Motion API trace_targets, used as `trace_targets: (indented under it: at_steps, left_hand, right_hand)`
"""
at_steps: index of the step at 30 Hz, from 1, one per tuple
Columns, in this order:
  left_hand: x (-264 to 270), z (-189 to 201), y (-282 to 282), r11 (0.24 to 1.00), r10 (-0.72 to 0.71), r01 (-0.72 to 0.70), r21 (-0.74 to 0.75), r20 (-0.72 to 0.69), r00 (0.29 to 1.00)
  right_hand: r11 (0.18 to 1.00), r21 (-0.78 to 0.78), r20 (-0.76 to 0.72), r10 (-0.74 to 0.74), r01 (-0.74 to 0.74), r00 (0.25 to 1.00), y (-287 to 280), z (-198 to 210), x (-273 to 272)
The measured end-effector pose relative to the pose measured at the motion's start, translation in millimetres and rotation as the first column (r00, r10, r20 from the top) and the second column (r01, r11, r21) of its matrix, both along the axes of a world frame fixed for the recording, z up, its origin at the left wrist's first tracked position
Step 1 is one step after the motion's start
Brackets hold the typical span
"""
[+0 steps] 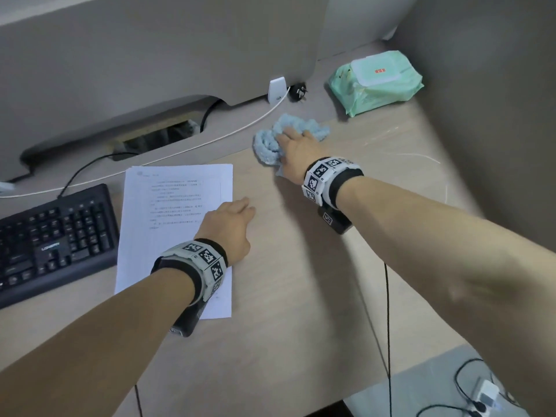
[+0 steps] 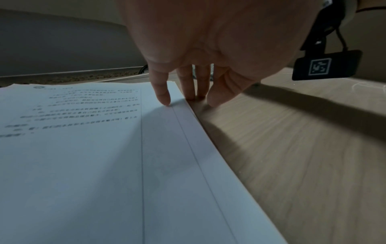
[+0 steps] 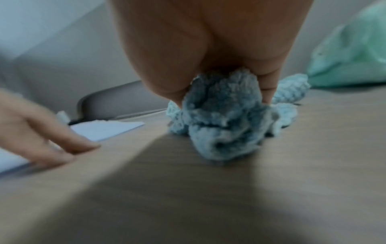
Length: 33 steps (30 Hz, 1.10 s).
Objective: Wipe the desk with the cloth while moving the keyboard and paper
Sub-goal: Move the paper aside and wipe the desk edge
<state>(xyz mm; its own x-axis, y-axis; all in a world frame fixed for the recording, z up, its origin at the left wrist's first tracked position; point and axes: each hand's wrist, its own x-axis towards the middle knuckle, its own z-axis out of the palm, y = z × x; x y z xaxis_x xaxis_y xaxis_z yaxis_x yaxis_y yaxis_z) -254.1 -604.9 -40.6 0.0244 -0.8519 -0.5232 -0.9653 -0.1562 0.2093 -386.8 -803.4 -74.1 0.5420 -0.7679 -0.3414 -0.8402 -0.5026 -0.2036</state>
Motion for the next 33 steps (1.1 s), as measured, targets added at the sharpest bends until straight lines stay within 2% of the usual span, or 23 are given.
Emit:
trace_targets:
  at_steps: [1,4,5,8,9,12,13,16,18,22,25,27,28,29,31,32,33]
  left_hand:
    - [1.1,-1.1,0.3,1.000,-0.001,0.001,-0.004,-0.004,1.000]
    - [3.3,-1.7,0.0,1.000,0.001,-0.001,0.002,-0.023,1.000]
    - [2.9,-2.1,-0.5,1.000,0.002,-0.002,-0.001,-0.023,1.000]
    - [2.9,-3.6,-0.3,1.000,0.010,-0.010,-0.007,-0.027,1.000]
    - [3.8,-3.7,-0.5,1.000,0.007,-0.007,-0.004,-0.027,1.000]
    - [5.3,-2.4,-1.6,1.000,-0.009,0.009,0.007,-0.029,1.000]
    - [5.2,-1.9,-2.3,1.000,-0.009,0.009,0.002,-0.027,1.000]
    - [5.1,-3.0,0.1,0.999,-0.021,0.021,-0.025,-0.003,1.000]
    - [5.0,-3.7,2.1,1.000,-0.021,0.020,-0.023,-0.010,1.000]
    - [0.5,2.4,0.5,1.000,0.008,-0.008,-0.011,-0.030,1.000]
    - [-2.1,4.7,-1.0,0.999,0.027,-0.028,-0.018,-0.026,0.999]
    - [-4.3,6.2,-1.8,1.000,0.029,-0.030,-0.010,-0.016,0.999]
    - [-6.0,6.5,-2.7,0.999,0.036,-0.036,-0.001,-0.012,0.999]
    - [-8.2,7.1,-3.5,0.999,0.054,-0.054,0.008,-0.015,0.998]
    - [-13.0,7.9,-8.3,0.995,0.103,-0.103,-0.002,-0.024,0.994]
    - [-16.5,8.1,-12.7,0.993,0.118,-0.118,-0.016,-0.020,0.993]
    - [-20.2,8.6,-17.6,0.992,0.121,-0.121,-0.031,-0.011,0.993]
  right_hand:
    - [1.000,0.007,0.006,0.013,-0.014,1.000,-0.9,2.9,-1.9]
    - [0.982,0.040,-0.016,-0.186,0.186,0.982,-23.0,17.3,-5.9]
    - [0.980,0.036,-0.050,-0.193,0.195,0.980,-22.6,20.1,-2.1]
    - [0.998,0.063,-0.039,0.020,-0.018,0.999,-2.0,16.4,7.7]
    - [0.997,0.078,-0.012,0.025,-0.024,1.000,-2.9,16.5,3.6]
    - [0.975,0.105,0.011,-0.198,0.196,0.980,-23.3,24.8,-13.3]
    - [0.974,0.081,-0.005,-0.213,0.213,0.977,-23.2,26.3,-12.9]
    - [0.994,0.110,0.031,0.001,-0.005,1.000,16.6,18.7,1.4]
    - [0.996,0.088,0.088,0.020,-0.028,0.996,40.4,8.7,-9.0]
    - [0.971,0.035,0.113,-0.239,0.237,0.964,39.4,-5.6,-76.6]
    - [0.858,0.062,0.038,-0.513,0.510,0.858,16.2,-1.4,-134.4]
    - [0.784,0.065,0.022,-0.619,0.617,0.785,9.0,2.7,-145.1]
    - [0.798,0.053,0.049,-0.603,0.601,0.796,13.6,4.6,-135.8]
    - [0.847,0.039,0.072,-0.532,0.530,0.844,22.9,4.0,-121.3]
    - [0.962,0.031,0.108,-0.274,0.272,0.956,50.3,-1.0,-90.4]
    - [0.982,0.045,0.114,-0.190,0.186,0.975,60.2,-1.8,-83.4]
    - [0.984,0.060,0.116,-0.174,0.168,0.978,62.8,-4.0,-84.2]
